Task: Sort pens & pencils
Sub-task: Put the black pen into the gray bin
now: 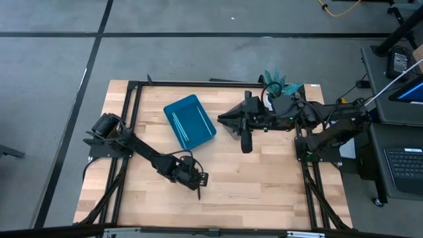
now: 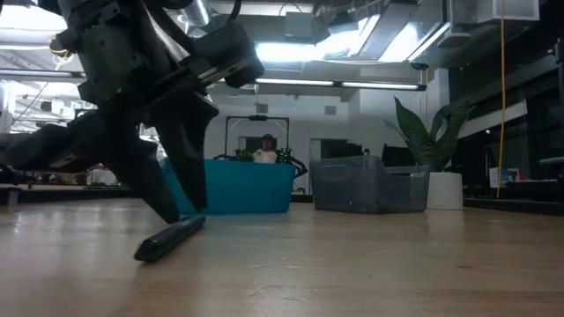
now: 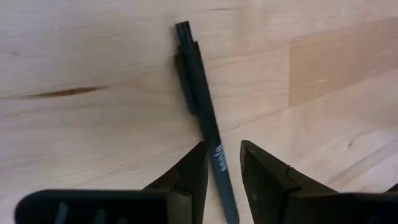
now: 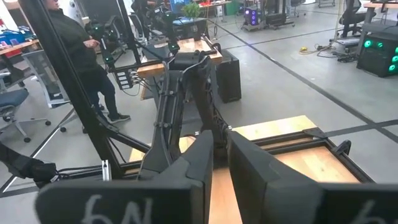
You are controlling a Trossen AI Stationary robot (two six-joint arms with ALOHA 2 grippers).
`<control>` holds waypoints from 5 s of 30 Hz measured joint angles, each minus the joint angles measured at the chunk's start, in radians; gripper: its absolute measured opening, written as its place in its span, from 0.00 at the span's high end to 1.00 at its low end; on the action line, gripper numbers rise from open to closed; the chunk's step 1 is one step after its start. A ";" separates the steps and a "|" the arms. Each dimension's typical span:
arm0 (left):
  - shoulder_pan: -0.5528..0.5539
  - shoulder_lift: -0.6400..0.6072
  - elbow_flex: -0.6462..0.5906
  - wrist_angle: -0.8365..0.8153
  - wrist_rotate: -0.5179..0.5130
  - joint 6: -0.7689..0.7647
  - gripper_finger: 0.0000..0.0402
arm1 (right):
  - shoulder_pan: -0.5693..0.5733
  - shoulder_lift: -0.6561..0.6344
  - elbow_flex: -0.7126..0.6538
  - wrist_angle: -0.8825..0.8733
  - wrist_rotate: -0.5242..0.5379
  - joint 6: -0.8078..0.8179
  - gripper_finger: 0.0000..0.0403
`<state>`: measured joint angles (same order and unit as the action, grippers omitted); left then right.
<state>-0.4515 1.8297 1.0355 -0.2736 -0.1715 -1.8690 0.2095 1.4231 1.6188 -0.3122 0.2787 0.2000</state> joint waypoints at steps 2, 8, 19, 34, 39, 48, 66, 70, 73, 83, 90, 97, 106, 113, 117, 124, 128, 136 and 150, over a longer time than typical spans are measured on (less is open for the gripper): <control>0.001 0.000 0.000 -0.004 0.003 0.001 0.78 | -0.001 0.000 0.000 0.000 0.000 0.000 0.87; 0.014 0.018 0.000 -0.009 0.034 0.003 0.78 | -0.002 0.000 0.000 0.000 0.000 0.000 0.87; 0.020 0.089 0.008 0.065 0.122 0.021 0.79 | -0.001 0.000 0.000 0.003 0.000 0.001 0.87; 0.040 0.090 0.008 0.033 0.190 0.065 0.92 | -0.001 0.000 0.000 0.019 0.002 0.004 0.87; 0.044 0.090 0.010 0.020 0.197 0.091 0.94 | -0.001 0.000 0.000 0.019 0.003 0.004 0.87; 0.042 0.088 0.011 0.003 0.180 0.110 0.94 | -0.001 0.001 0.000 -0.010 0.026 0.009 0.87; 0.035 0.073 0.093 -0.143 0.025 0.236 0.94 | -0.001 0.001 0.000 -0.325 0.279 0.165 0.87; 0.035 0.073 0.093 -0.144 0.002 0.249 0.94 | -0.001 0.001 0.000 -0.438 0.330 0.245 0.87; 0.032 0.070 0.093 -0.145 -0.014 0.257 0.94 | -0.001 0.001 0.000 -0.502 0.349 0.298 0.87; 0.021 0.043 0.111 -0.177 -0.059 0.286 0.94 | -0.001 0.001 -0.001 -0.610 0.383 0.418 0.87; 0.018 0.015 0.132 -0.212 -0.105 0.312 0.94 | -0.001 0.001 -0.001 -0.608 0.386 0.425 0.87; 0.013 -0.038 0.140 -0.222 -0.190 0.335 0.94 | -0.001 0.001 -0.004 -0.637 0.391 0.449 0.87; 0.008 -0.123 0.140 -0.224 -0.322 0.397 0.94 | 0.000 0.001 -0.056 -0.761 0.416 0.570 0.87; 0.008 -0.201 0.142 -0.219 -0.402 0.489 0.94 | 0.000 0.003 -0.269 -0.579 0.308 0.618 0.87; 0.005 -0.257 0.142 -0.220 -0.430 0.561 0.94 | 0.000 0.001 -0.402 -0.413 0.256 0.664 0.87; 0.006 -0.335 0.142 -0.242 -0.462 0.661 0.94 | 0.000 0.002 -0.589 0.135 0.157 0.659 0.87; 0.005 -0.361 0.143 -0.287 -0.467 0.671 0.94 | -0.001 0.000 -0.668 0.377 0.128 0.664 0.87; 0.006 -0.395 0.143 -0.302 -0.483 0.703 0.94 | -0.001 0.000 -0.796 0.710 0.104 0.715 0.87; 0.026 -0.415 0.143 -0.235 -0.499 0.762 0.94 | -0.001 0.024 -0.886 0.961 0.091 0.773 0.75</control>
<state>-0.4259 1.4151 1.1786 -0.5083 -0.6704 -1.1069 0.2085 1.4467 0.7330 0.6483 0.3701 0.9728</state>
